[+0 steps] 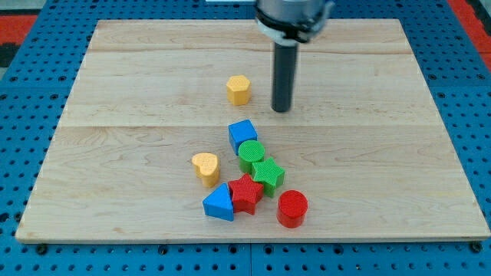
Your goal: Slightly push the red circle to down
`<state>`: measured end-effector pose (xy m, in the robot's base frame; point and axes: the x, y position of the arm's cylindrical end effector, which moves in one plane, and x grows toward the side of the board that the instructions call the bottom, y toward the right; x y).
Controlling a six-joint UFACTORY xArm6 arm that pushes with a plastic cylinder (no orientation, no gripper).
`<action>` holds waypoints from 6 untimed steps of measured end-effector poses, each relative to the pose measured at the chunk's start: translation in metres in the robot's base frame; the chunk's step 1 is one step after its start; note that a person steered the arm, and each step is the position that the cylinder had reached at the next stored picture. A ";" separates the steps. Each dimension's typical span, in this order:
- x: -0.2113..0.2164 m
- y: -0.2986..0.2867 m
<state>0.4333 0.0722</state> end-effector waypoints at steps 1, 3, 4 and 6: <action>0.056 0.027; 0.106 -0.007; 0.139 -0.010; 0.108 -0.064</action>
